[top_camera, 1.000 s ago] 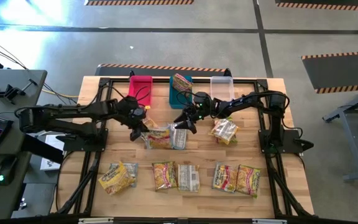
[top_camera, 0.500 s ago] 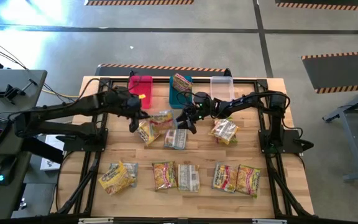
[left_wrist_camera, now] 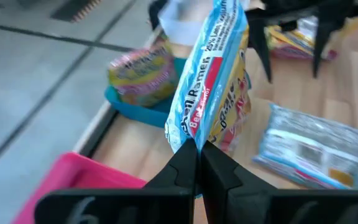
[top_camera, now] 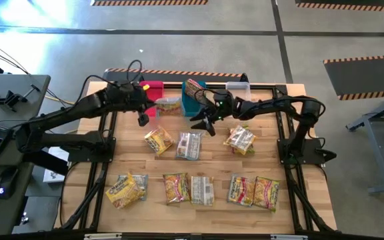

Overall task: Sort Maruchan noodles
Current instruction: Put the top blue noodle pack into the red bin

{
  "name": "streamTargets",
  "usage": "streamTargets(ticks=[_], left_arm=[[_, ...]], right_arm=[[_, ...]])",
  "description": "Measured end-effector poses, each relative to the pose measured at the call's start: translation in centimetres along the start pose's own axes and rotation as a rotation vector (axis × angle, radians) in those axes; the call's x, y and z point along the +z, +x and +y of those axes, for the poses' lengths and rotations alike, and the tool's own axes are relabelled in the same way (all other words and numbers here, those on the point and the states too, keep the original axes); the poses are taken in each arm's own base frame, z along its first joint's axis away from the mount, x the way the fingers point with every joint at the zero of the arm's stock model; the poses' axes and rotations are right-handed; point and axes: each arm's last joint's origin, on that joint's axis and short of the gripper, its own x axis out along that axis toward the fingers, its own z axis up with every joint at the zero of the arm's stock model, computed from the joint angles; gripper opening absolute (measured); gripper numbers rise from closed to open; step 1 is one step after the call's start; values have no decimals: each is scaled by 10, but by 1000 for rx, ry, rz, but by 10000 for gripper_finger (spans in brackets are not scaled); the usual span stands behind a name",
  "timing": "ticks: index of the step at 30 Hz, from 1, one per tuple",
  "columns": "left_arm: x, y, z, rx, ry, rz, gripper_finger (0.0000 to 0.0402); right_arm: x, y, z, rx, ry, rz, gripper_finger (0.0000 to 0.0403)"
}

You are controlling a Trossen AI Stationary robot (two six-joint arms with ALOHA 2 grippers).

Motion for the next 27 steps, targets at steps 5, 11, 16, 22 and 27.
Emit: streamTargets(ticks=[5,11,16,22,27], left_arm=[[1,0,5,16,20,-19,0],[2,-7,4,10,29,-46,0],[7,-13,3,-23,11,-124,0],[11,-13,4,-22,-49,-174,0],[10,-10,4,-25,-65,-163,0]], right_arm=[[4,-3,3,-32,-47,-1,201],[17,-18,-2,-68,-59,-44,202],[33,-33,-4,-83,-69,-138,202],[47,-34,1,-17,-82,-253,208],[58,-34,1,-27,-64,-273,248]])
